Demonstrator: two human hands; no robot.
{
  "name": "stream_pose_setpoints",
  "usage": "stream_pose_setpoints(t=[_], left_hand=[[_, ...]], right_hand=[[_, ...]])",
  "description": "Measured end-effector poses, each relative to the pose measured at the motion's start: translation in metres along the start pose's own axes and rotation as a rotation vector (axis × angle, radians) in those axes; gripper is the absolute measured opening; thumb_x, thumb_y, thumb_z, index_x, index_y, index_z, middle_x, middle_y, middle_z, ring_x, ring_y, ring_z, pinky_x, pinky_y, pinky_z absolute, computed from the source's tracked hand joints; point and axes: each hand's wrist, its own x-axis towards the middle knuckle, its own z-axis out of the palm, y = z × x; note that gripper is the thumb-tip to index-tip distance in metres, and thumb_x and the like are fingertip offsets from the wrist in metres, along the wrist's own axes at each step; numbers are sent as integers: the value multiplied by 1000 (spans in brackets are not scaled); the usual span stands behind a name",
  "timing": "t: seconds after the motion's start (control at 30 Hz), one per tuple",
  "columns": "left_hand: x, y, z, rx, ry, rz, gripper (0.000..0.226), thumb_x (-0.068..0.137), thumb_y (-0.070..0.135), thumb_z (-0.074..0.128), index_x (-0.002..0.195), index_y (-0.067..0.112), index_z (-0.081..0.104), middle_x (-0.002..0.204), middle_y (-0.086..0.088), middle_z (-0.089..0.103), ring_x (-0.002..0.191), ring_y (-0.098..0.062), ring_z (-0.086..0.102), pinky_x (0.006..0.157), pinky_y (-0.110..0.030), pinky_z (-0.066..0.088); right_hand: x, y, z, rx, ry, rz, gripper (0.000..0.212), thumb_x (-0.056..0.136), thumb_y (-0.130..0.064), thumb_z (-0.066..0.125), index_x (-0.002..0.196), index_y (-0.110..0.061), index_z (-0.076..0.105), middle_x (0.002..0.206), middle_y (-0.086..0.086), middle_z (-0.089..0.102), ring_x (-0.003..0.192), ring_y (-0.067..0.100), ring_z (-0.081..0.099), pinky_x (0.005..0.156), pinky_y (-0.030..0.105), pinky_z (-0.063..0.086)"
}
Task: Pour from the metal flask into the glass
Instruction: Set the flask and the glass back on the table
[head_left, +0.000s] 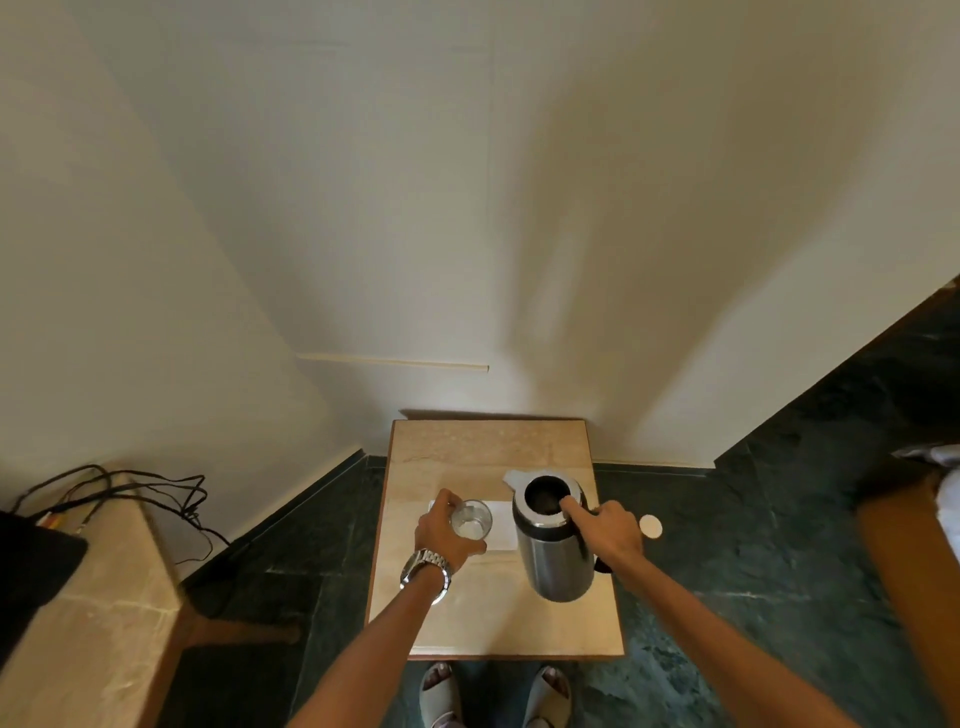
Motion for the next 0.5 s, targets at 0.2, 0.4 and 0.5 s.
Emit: stream_pose_setpoints(t=[0.2,0.4,0.5], left_hand=[[54,-31,39,-43,57,-77,74,52,13,98,114,17,56,110,-9,71,98,-32,68,84,-44,61],[125,-79,81,-84,130,-122,74,49,13,98,109,24,55,99,-2,68,90,-30,67,75,-38,61],[156,-105,97,-91,151,-130,75,48,15,99,108,27,54,98,-1,69,87,-28,66,71,-34,59]], right_hand=[[52,28,52,235,151,211,59,83,-62,65,82,-3,67,84,14,70,76,27,65,68,40,57],[114,55,107,284,294,317,61,81,-63,66,82,-2,71,81,14,70,77,32,67,70,41,57],[139,67,130,370,370,361,53,82,-61,66,74,-8,68,74,9,67,75,30,65,70,41,54]])
